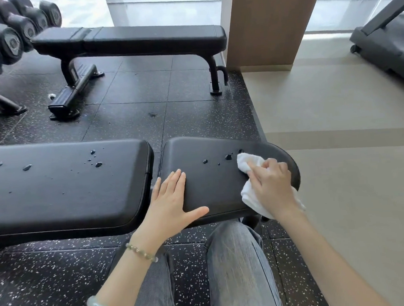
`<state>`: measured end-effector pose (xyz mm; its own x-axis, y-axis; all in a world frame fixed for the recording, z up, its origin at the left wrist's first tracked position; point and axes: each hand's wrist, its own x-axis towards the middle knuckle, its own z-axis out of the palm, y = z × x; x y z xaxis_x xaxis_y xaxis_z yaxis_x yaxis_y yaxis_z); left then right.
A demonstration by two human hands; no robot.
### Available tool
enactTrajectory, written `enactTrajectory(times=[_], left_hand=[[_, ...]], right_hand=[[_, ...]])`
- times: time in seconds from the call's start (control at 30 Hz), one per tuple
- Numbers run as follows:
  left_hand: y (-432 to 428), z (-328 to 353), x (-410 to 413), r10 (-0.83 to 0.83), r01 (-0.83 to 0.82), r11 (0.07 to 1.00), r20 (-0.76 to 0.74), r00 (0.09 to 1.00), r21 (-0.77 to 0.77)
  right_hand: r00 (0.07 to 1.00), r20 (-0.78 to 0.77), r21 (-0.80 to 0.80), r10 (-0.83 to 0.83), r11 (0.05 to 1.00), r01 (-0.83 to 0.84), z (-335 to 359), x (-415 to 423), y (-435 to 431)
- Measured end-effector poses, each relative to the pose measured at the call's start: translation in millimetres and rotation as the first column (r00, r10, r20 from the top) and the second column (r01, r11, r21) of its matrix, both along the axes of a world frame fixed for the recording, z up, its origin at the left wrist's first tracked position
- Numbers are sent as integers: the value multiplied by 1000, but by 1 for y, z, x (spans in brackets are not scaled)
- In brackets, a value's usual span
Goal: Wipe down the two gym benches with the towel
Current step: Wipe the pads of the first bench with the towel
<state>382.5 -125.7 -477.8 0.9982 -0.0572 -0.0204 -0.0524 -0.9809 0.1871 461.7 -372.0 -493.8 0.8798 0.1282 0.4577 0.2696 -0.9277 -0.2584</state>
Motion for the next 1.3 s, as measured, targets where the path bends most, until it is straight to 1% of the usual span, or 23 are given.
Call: enactTrajectory(times=[0.1, 0.13, 0.2, 0.23, 0.27, 0.33, 0.4, 0.47, 0.53, 0.6, 0.7, 0.73, 0.8, 0.87, 0.93, 1.0, 1.07, 1.1, 1.13, 1.2, 1.23, 1.27, 1.3], left_hand=[[-2, -3, -3, 1, -1, 999, -7, 1000, 34], [-2, -3, -1, 3, -2, 999, -18, 1000, 43], [-4, -3, 3, 19, -18, 999, -35, 999, 47], [-5, -3, 3, 26, -25, 999, -36, 999, 44], [-5, -3, 4, 29, -27, 999, -37, 999, 42], [-5, -3, 3, 28, -26, 999, -49, 998, 43], [-4, -4, 4, 33, -31, 999, -46, 998, 42], [-3, -5, 5, 39, -37, 999, -40, 998, 36], [-3, -7, 5, 42, -41, 999, -35, 998, 32], [-3, -7, 6, 45, -45, 999, -29, 999, 10], [-5, -5, 6, 47, -47, 999, -36, 998, -3], [-6, -5, 5, 50, -50, 999, -34, 998, -7], [-5, -4, 5, 52, -53, 998, -36, 998, -16], [-4, -3, 5, 52, -52, 999, -40, 998, -13], [-5, -4, 5, 54, -55, 998, -44, 998, -16], [-5, -4, 5, 58, -59, 998, -40, 997, -23], [-5, -4, 5, 58, -59, 998, -32, 998, -33], [-5, -3, 4, 56, -57, 998, -30, 998, -36], [-5, -3, 4, 56, -57, 998, -27, 998, -40], [-5, -3, 4, 56, -57, 997, -24, 998, -46], [-6, -3, 3, 56, -57, 997, -25, 998, -50], [-6, -3, 3, 58, -59, 997, -24, 998, -56], [-7, -3, 3, 57, -58, 996, -21, 998, -64]], right_hand=[[999, -4, -11, 37, 999, -37, 3, 26, 0], [999, -33, -15, 29, 999, -30, 7, 41, 2], [987, -159, -69, -29, 997, 18, 12, 71, 8], [978, -198, -90, -59, 995, 42, 11, 81, 9], [976, -206, -89, -69, 995, 52, 11, 84, 10], [983, -178, -72, -49, 997, 37, 10, 71, 11], [996, -85, -24, 32, 999, -34, 5, 39, 10], [994, -41, -2, 99, 995, -99, 0, 11, 9], [989, -40, 29, 141, 990, -140, 2, 12, 9], [985, -49, 32, 163, 986, -161, 6, 38, 13], [979, -173, -11, 111, 993, -115, 16, 77, 26], [977, -189, -9, 95, 995, -98, 16, 81, 30], [982, -155, 23, 104, 995, -102, 15, 67, 33], [980, -88, 50, 180, 983, -176, 8, 37, 30], [964, -47, 4, 263, 965, -263, 2, 9, 26], [952, -34, -8, 304, 952, -305, -1, 9, 25], [956, -5, 14, 294, 956, -294, 5, 30, 31], [965, -16, 20, 261, 965, -261, 10, 44, 36], [974, -79, 10, 215, 977, -214, 17, 57, 41], [968, -226, -74, 109, 989, -129, 22, 75, 50], [965, -248, -86, 86, 990, -110, 21, 74, 51], [964, -247, -73, 94, 991, -116, 21, 67, 52], [971, -200, -43, 132, 989, -143, 19, 54, 52]])
